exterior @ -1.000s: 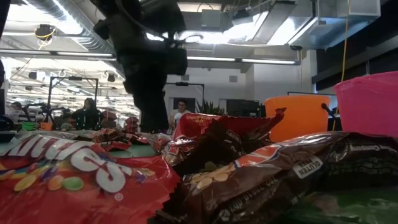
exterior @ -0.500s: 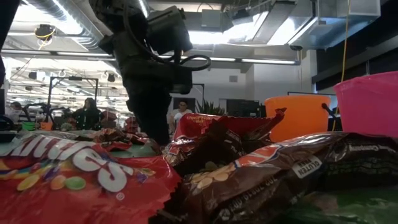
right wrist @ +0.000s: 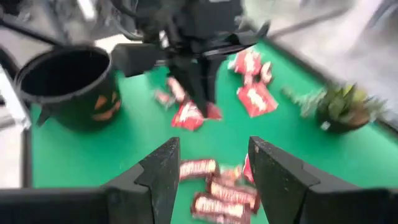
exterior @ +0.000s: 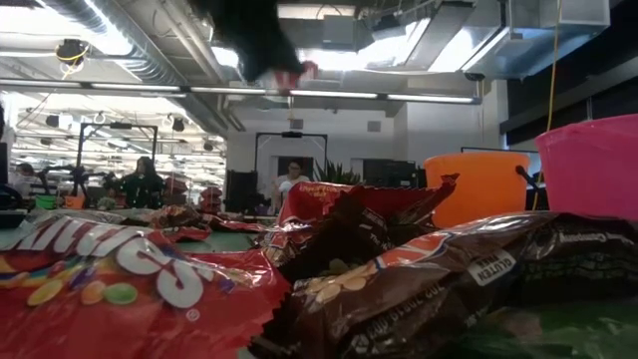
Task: Sort candy
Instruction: Put the red candy into the pink bucket
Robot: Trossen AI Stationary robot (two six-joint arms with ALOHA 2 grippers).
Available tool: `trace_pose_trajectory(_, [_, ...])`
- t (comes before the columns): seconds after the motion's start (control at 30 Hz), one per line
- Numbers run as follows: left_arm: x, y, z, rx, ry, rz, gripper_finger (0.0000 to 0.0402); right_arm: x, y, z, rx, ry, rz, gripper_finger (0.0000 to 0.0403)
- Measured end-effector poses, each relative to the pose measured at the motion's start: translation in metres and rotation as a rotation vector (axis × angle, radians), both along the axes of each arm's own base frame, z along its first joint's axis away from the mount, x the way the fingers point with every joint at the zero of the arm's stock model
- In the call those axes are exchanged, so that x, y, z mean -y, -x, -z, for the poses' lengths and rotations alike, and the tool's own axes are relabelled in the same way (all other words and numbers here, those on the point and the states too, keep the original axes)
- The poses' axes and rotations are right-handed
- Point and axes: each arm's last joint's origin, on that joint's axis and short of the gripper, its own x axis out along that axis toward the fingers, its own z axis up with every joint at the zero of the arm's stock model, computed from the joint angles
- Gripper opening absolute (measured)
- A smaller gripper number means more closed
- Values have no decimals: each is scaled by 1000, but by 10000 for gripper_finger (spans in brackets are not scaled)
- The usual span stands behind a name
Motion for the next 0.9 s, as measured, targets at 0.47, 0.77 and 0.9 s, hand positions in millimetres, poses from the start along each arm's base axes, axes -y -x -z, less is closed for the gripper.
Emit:
trace_pose_trajectory(0.47, [64,7,-38,367,-52,238,2,-18,-62,60,90,113,83,186])
trace_pose_trajectory(0.77, [64,8,-36,342,-90,240,2,-23,-69,55,113,78,-3,186])
trace_pose_trajectory(0.9, [64,10,-33,313,-98,244,2,-24,-70,56,103,54,-31,186])
